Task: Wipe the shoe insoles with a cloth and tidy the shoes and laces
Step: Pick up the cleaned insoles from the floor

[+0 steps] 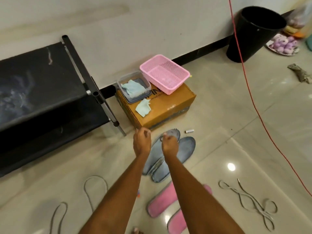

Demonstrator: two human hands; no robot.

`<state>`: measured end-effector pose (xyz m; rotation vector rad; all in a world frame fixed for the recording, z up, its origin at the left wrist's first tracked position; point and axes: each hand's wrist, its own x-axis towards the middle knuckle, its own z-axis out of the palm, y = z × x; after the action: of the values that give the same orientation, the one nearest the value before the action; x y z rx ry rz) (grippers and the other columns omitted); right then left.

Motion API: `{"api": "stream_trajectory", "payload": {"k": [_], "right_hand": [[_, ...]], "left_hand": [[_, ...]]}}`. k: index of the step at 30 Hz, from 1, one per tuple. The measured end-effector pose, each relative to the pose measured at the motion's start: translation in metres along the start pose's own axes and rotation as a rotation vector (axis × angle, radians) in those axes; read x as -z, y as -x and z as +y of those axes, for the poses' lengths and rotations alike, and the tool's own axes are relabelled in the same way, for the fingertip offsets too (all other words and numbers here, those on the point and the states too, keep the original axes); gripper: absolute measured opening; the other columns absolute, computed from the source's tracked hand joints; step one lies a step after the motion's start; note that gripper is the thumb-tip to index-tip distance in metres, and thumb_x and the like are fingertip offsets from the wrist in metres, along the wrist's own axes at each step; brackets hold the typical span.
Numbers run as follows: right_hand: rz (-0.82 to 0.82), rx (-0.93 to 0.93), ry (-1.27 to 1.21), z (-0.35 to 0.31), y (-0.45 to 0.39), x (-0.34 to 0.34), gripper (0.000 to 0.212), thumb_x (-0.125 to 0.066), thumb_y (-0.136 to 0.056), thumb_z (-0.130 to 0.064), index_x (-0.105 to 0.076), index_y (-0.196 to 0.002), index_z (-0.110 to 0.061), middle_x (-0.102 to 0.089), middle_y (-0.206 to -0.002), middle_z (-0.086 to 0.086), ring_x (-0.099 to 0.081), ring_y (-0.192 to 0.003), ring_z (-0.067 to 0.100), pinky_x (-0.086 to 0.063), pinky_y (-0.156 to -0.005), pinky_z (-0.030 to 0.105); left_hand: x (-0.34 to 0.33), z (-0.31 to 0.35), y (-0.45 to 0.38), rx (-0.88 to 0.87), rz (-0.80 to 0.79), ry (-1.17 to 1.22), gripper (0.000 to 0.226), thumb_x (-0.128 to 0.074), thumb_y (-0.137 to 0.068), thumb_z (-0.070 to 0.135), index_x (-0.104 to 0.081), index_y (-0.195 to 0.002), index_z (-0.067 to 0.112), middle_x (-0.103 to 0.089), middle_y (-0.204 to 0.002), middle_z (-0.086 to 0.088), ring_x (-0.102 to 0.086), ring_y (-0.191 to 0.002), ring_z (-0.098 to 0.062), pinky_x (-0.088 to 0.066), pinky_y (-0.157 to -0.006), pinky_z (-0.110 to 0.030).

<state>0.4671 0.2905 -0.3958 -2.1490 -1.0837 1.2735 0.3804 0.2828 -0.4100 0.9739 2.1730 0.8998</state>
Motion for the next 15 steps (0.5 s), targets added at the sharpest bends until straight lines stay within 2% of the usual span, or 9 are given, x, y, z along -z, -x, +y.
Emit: {"api": "stream_trajectory", "payload": {"k": [3, 5, 9, 12, 15], "right_hand": [[-0.014, -0.133, 0.104, 0.057, 0.013, 0.006, 0.031, -0.045, -0.096, -0.018, -0.056, -0.113, 0.006, -0.061, -0.116, 0.022, -0.057, -0.111, 0.036, -0.045, -0.089, 0.035], [0.016, -0.216, 0.114, 0.078, 0.011, 0.007, 0.027, -0.047, -0.094, -0.01, -0.053, -0.114, 0.006, -0.059, -0.119, 0.023, -0.055, -0.112, 0.036, -0.044, -0.089, 0.034], [0.032, -0.363, 0.105, 0.093, -0.005, 0.007, 0.041, -0.035, -0.098, -0.009, -0.032, -0.135, 0.008, -0.03, -0.142, 0.026, -0.033, -0.131, 0.037, -0.028, -0.108, 0.038], [0.2, -0.495, 0.265, 0.097, -0.021, 0.004, 0.038, -0.043, -0.095, -0.015, -0.041, -0.13, -0.002, -0.041, -0.136, 0.014, -0.041, -0.123, 0.026, -0.036, -0.099, 0.032], [0.257, -0.509, 0.334, 0.099, -0.035, 0.002, 0.034, -0.039, -0.095, -0.017, -0.046, -0.127, -0.006, -0.045, -0.132, 0.01, -0.041, -0.12, 0.022, -0.034, -0.096, 0.031]], "left_hand": [[-0.009, -0.052, 0.023, 0.091, -0.125, -0.141, 0.014, -0.053, -0.088, 0.01, -0.066, -0.087, 0.008, -0.064, -0.102, -0.015, -0.059, -0.099, -0.032, -0.05, -0.078, -0.037], [-0.016, -0.075, 0.025, 0.111, -0.182, -0.221, 0.013, -0.056, -0.087, 0.01, -0.068, -0.091, 0.009, -0.064, -0.104, -0.015, -0.059, -0.102, -0.033, -0.051, -0.081, -0.04], [-0.03, -0.09, 0.013, 0.121, -0.248, -0.333, 0.029, -0.065, -0.086, 0.016, -0.062, -0.113, 0.006, -0.058, -0.118, -0.018, -0.054, -0.113, -0.033, -0.048, -0.091, -0.039], [-0.045, -0.088, 0.003, 0.154, -0.317, -0.42, 0.045, -0.065, -0.086, 0.022, -0.051, -0.125, 0.004, -0.049, -0.129, -0.019, -0.046, -0.122, -0.034, -0.042, -0.098, -0.04], [-0.06, -0.086, -0.007, 0.133, -0.324, -0.491, 0.043, -0.063, -0.088, 0.022, -0.051, -0.126, 0.006, -0.048, -0.129, -0.018, -0.046, -0.121, -0.033, -0.041, -0.098, -0.04]]}}
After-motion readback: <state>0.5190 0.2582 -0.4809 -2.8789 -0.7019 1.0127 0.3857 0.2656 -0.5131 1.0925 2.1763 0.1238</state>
